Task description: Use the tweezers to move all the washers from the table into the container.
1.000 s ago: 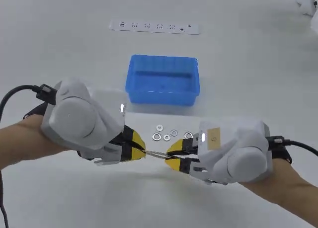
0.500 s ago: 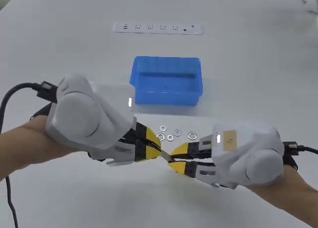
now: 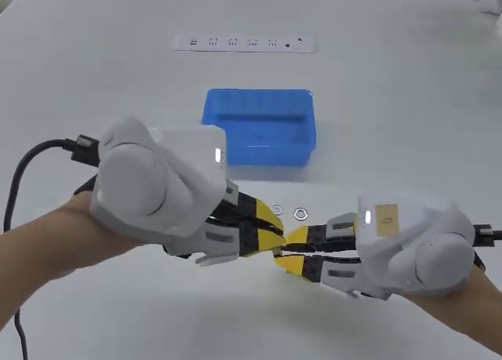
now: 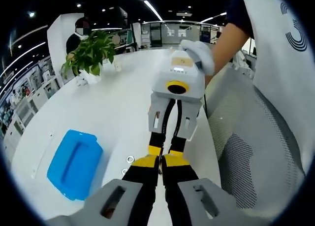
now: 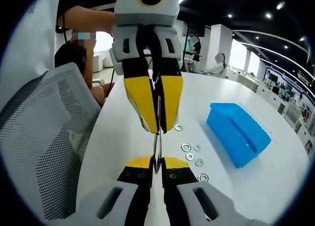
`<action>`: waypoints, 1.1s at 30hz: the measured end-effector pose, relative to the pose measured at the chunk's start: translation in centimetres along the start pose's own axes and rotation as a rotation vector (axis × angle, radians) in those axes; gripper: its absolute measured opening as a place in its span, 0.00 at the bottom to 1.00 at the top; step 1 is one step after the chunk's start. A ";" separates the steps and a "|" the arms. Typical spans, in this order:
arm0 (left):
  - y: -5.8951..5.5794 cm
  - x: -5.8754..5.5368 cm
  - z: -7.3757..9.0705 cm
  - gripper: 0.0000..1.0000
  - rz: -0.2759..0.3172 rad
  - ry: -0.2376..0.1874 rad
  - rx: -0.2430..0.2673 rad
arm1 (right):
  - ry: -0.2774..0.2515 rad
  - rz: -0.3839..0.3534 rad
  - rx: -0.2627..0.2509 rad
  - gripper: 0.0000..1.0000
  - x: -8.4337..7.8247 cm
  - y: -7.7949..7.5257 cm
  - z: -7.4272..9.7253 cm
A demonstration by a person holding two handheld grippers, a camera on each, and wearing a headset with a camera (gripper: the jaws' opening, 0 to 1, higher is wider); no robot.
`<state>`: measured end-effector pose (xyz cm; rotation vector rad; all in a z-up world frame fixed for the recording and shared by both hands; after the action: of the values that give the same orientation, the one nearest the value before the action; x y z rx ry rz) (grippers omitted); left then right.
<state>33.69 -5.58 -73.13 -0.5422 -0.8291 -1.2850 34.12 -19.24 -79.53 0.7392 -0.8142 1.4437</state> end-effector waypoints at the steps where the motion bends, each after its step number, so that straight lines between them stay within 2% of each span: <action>1: 0.0 0.1 -0.1 0.07 0.001 -0.007 -0.001 | -0.001 -0.001 -0.001 0.08 0.0 0.0 0.1; 8: -0.2 -0.1 -0.8 0.07 0.029 -0.072 -0.016 | 0.000 -0.002 0.013 0.08 -0.2 -0.1 0.4; 17: 0.1 -0.4 -0.7 0.06 0.045 -0.102 -0.010 | 0.001 -0.013 0.013 0.11 -0.1 -0.4 0.1; 21: 0.1 -0.6 -0.8 0.07 0.071 -0.123 -0.010 | 0.001 -0.017 0.021 0.12 0.0 -0.6 -0.1; 29: 0.1 -0.6 -1.1 0.07 0.089 -0.141 -0.024 | -0.011 -0.007 0.037 0.08 0.2 -0.5 -0.3; 33: 0.2 -0.6 -0.9 0.08 0.060 -0.132 -0.016 | -0.020 -0.007 0.043 0.07 0.1 -0.6 -0.3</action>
<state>34.06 -5.89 -74.15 -0.6654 -0.9059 -1.2119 34.74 -18.89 -79.59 0.7893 -0.7969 1.4539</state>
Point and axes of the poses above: the centre of the closed fingertips' face, and the gripper's own axes: z roughly backward along the fingers, y roughly to its left, x roughly out of its top, the point moved 10 cm from there along z, roughly backward along the fingers, and after that the axes turned 4 degrees about x, right-handed, at the moved point
